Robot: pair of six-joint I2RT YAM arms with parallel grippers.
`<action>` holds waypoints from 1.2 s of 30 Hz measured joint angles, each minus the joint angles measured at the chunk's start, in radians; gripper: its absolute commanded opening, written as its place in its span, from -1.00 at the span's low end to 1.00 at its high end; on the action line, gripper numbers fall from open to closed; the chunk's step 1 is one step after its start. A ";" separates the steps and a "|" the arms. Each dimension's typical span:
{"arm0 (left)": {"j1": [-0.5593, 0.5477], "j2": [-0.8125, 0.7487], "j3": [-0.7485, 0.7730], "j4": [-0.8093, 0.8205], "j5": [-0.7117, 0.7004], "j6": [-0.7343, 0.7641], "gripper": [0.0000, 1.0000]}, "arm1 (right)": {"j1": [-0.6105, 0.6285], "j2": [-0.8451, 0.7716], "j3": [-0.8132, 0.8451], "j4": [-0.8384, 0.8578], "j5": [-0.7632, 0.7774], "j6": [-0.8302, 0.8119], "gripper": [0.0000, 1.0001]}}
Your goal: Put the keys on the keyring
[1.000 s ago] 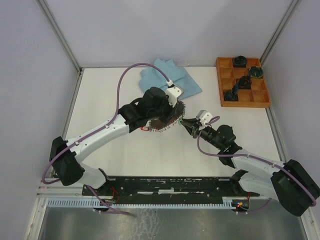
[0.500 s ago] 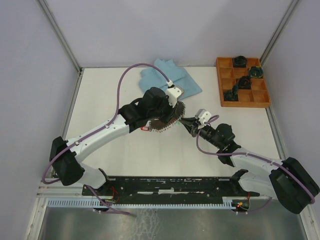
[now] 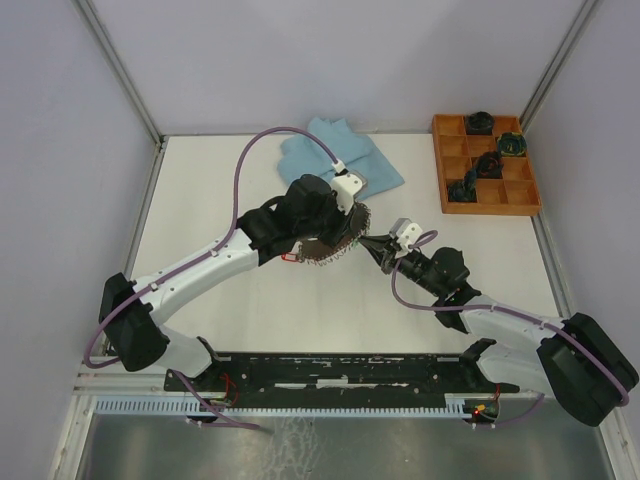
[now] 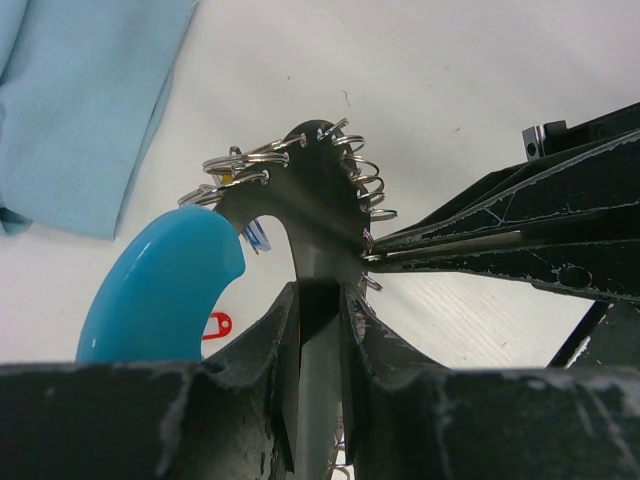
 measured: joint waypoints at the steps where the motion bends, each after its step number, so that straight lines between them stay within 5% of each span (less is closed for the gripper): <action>1: 0.000 0.000 -0.001 0.000 -0.003 -0.008 -0.95 | 0.000 0.000 0.000 0.000 0.000 0.000 -0.85; 17: -0.001 -0.056 -0.155 0.112 -0.058 -0.240 -0.91 | 0.002 -0.107 -0.008 -0.146 0.000 -0.016 -0.99; 36: 0.204 -0.167 -0.688 0.636 0.188 -0.681 0.13 | 0.010 -0.116 -0.027 -0.264 -0.014 -0.026 -0.99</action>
